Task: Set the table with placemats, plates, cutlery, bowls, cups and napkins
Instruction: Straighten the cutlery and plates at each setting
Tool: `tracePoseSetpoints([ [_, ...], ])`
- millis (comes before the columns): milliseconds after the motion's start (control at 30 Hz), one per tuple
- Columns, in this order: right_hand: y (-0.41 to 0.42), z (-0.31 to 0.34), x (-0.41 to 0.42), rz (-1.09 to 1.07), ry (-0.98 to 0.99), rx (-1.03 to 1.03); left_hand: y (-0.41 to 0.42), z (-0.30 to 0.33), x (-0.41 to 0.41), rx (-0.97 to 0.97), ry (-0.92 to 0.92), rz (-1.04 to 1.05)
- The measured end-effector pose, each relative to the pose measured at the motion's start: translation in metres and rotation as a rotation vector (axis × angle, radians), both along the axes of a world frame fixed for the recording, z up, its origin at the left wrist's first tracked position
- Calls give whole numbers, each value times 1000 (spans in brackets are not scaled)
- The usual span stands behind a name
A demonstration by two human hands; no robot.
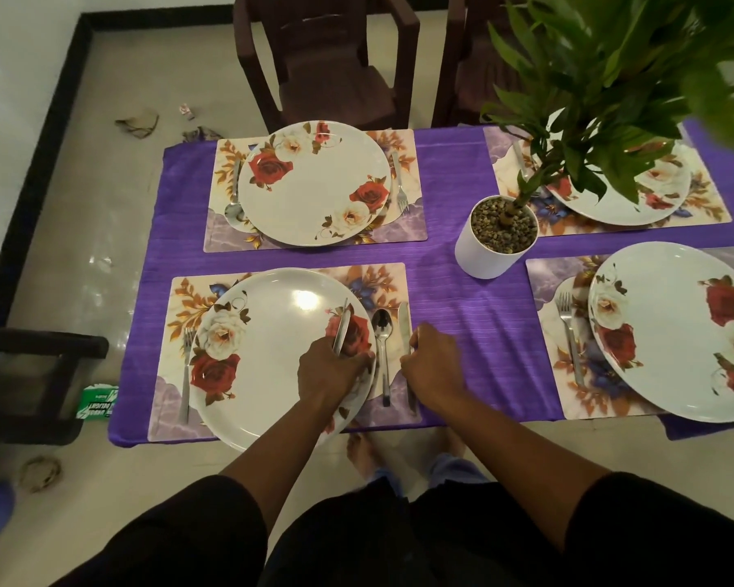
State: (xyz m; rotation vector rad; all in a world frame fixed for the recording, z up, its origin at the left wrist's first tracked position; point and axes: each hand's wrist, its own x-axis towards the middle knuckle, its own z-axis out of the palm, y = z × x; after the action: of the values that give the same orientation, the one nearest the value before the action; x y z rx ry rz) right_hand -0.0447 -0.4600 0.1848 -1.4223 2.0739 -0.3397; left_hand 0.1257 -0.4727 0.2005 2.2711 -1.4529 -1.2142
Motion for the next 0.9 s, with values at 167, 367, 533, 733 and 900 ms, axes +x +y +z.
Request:
tracePoseSetpoints([
  [167,-1,3,-2,-18,-16,42,3,-3,1,3,1,2],
  [367,-2,0,-6,-34,-26,38,1,-1,-2,14,3,-11],
  [533,1,2,-11,-48,-85,55,1,3,-4,8,11,-16],
  [733,-8,22,-26,-59,-218,21,-13,25,-13,30,349,111],
  [900,-19,52,-35,-207,-536,54,-25,44,-28,172,627,148],
])
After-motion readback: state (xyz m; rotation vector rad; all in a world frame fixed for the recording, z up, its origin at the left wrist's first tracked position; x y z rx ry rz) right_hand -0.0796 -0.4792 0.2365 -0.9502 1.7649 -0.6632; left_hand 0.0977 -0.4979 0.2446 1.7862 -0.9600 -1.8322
